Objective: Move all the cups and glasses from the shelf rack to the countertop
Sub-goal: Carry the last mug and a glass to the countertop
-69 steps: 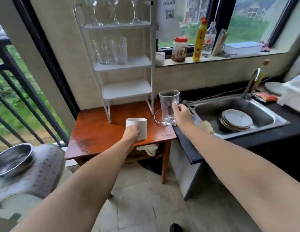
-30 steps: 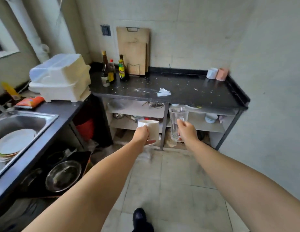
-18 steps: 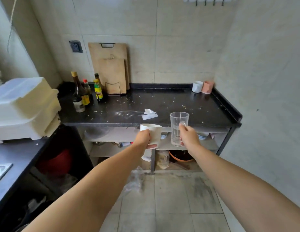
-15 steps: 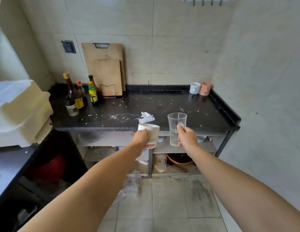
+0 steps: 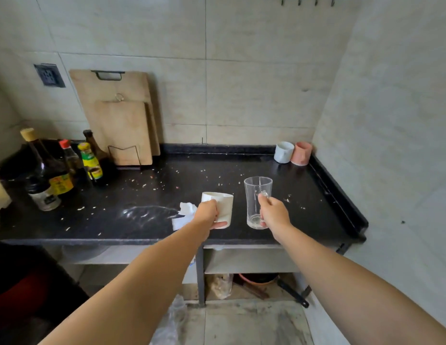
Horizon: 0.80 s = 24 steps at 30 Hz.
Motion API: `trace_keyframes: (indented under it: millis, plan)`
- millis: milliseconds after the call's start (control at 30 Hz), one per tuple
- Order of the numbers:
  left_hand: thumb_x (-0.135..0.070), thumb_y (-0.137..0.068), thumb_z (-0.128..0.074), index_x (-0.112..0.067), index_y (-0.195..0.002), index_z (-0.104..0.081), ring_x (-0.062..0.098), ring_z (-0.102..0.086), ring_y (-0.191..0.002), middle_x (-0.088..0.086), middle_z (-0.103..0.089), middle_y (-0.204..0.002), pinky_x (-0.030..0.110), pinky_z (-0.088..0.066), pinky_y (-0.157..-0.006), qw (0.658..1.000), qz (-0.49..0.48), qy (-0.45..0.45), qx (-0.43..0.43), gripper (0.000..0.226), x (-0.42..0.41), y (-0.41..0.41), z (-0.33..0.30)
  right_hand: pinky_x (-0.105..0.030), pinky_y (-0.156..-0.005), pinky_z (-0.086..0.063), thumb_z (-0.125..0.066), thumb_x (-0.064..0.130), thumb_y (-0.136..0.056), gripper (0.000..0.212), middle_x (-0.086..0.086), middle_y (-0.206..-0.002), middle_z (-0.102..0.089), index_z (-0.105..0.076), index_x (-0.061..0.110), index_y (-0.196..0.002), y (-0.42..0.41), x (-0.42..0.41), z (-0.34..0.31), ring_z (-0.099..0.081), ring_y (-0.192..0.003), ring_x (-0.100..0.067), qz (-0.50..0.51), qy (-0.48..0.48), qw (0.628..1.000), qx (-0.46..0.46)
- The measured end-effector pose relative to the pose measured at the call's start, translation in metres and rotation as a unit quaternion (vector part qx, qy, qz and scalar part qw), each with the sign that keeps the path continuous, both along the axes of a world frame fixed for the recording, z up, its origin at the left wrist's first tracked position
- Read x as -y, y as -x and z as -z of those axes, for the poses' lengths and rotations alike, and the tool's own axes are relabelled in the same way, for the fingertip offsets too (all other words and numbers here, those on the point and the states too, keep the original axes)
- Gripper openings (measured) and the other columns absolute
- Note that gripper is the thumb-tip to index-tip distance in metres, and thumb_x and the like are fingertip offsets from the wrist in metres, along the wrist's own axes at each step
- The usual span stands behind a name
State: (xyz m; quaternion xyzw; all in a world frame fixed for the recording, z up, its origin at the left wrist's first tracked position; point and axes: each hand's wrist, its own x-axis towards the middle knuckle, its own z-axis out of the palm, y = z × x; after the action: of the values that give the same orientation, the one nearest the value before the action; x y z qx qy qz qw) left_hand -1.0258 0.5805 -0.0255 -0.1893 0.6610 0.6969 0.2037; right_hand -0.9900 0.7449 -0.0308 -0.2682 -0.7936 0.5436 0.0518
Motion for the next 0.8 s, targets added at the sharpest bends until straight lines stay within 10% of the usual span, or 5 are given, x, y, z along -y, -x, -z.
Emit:
trace_keyframes:
  millis: [300,500,667,800]
  plan:
    - [-0.009,-0.096,-0.034,-0.001,-0.137,-0.045,0.017,-0.048,-0.062,0.016,-0.056,-0.102,0.043,-0.057,-0.082,0.999,-0.044,-0.005,0.026,0.043,-0.094,0.113,0.020,-0.024,-0.057,-0.044,-0.039,0.043,-0.099,0.038,0.000,-0.072,-0.053,-0.059,0.011,-0.092,0.112,-0.100,0.018,-0.057,-0.075,-0.018,0.001,-0.021,0.999,0.041]
    - [-0.007,-0.093,-0.034,-0.001,-0.134,-0.047,0.016,-0.046,-0.061,0.024,-0.048,-0.137,0.033,-0.059,-0.066,0.999,-0.001,0.028,0.015,0.044,-0.126,0.185,0.033,-0.022,-0.054,-0.044,-0.039,0.044,-0.098,0.041,-0.001,-0.070,-0.052,-0.053,0.018,-0.071,0.184,-0.135,0.035,-0.053,-0.064,-0.015,0.018,-0.007,0.998,0.054]
    - [-0.013,-0.096,-0.036,0.001,-0.129,-0.050,0.015,-0.044,-0.063,0.005,-0.043,-0.079,0.034,-0.059,-0.066,0.999,0.013,0.012,0.027,0.038,-0.157,0.260,0.043,-0.029,-0.066,-0.049,-0.039,0.046,-0.098,0.041,-0.001,-0.069,-0.053,-0.053,0.019,-0.070,0.256,-0.157,0.046,-0.055,-0.066,-0.015,0.038,0.015,0.997,0.065]
    - [-0.018,-0.097,-0.038,-0.002,-0.131,-0.049,0.023,-0.055,-0.086,0.009,-0.052,-0.101,0.030,-0.058,-0.060,0.999,0.023,0.030,0.027,0.039,-0.181,0.313,0.053,-0.037,-0.078,-0.054,-0.038,0.046,-0.098,0.041,-0.002,-0.072,-0.055,-0.057,0.017,-0.075,0.307,-0.173,0.057,-0.057,-0.071,-0.016,0.049,0.027,0.996,0.067]
